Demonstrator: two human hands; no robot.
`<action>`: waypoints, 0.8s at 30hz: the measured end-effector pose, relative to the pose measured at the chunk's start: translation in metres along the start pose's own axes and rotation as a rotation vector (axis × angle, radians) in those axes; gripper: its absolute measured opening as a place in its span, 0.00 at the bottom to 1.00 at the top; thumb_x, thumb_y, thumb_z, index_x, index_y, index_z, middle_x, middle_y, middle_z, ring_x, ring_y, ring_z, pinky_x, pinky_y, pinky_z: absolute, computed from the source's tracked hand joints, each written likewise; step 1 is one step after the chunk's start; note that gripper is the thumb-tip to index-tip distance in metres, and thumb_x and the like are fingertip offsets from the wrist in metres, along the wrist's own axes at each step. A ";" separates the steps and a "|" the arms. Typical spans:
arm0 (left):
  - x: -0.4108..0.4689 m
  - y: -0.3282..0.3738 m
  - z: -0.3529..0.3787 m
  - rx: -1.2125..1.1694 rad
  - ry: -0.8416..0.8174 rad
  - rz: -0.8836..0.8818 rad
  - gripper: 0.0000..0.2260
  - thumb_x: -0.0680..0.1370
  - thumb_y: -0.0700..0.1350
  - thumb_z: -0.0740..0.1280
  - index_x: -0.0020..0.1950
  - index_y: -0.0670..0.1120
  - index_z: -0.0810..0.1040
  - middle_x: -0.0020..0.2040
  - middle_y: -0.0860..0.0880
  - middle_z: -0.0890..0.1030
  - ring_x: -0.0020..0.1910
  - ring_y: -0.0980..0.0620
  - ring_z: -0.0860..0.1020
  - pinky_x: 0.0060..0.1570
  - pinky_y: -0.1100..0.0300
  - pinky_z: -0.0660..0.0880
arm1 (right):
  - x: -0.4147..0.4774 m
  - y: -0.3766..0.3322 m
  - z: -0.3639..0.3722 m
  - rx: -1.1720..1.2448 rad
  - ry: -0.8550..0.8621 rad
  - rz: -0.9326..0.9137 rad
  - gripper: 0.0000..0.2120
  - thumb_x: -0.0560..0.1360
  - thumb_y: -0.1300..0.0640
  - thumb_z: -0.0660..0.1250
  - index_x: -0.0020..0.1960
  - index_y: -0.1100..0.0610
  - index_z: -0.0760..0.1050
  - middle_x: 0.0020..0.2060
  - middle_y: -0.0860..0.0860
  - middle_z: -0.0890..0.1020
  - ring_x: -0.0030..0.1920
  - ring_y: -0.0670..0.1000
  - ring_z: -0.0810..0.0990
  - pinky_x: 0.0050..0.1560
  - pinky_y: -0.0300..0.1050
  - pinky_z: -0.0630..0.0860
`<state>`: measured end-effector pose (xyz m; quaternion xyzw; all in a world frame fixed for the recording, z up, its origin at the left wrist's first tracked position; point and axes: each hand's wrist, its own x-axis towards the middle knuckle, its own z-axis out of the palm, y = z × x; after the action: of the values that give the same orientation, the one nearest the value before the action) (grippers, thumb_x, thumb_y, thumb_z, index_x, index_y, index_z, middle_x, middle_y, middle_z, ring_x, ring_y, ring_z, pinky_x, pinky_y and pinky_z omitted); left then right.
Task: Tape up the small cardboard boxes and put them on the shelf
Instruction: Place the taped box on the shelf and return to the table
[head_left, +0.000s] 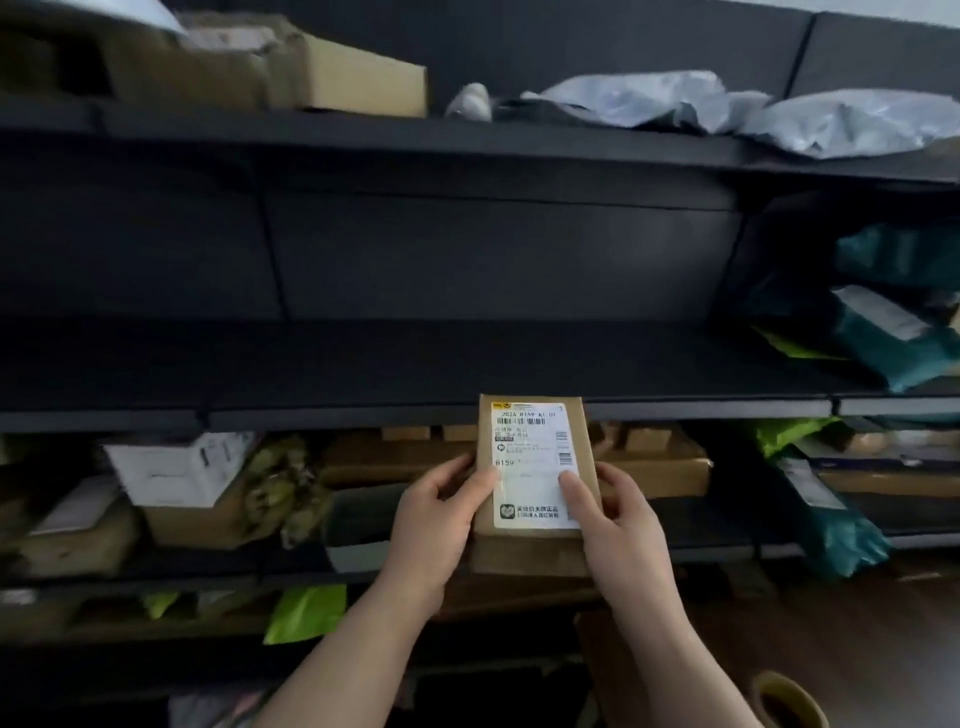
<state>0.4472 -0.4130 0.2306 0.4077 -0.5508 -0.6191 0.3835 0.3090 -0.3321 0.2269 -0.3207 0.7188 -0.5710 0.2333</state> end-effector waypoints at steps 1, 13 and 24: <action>0.000 0.004 -0.025 -0.002 0.028 0.010 0.17 0.75 0.54 0.70 0.62 0.54 0.77 0.53 0.54 0.84 0.49 0.56 0.83 0.42 0.62 0.80 | -0.003 -0.009 0.023 -0.005 -0.029 -0.020 0.29 0.74 0.37 0.65 0.71 0.46 0.66 0.53 0.45 0.80 0.51 0.46 0.82 0.50 0.50 0.82; -0.015 0.055 -0.343 0.034 0.402 0.046 0.19 0.75 0.53 0.70 0.65 0.50 0.76 0.52 0.52 0.84 0.49 0.54 0.83 0.51 0.52 0.81 | -0.073 -0.118 0.323 0.001 -0.398 -0.143 0.29 0.76 0.37 0.61 0.72 0.48 0.65 0.56 0.45 0.77 0.54 0.46 0.76 0.48 0.45 0.77; 0.023 0.090 -0.513 -0.081 0.613 -0.005 0.16 0.77 0.49 0.69 0.64 0.49 0.76 0.50 0.49 0.84 0.49 0.51 0.82 0.52 0.49 0.80 | -0.068 -0.186 0.511 -0.082 -0.633 -0.189 0.31 0.75 0.35 0.61 0.73 0.48 0.64 0.62 0.47 0.76 0.58 0.48 0.75 0.59 0.51 0.76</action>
<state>0.9165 -0.6329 0.2872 0.5612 -0.3834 -0.4897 0.5462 0.7503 -0.6523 0.2835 -0.5566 0.6002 -0.4326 0.3778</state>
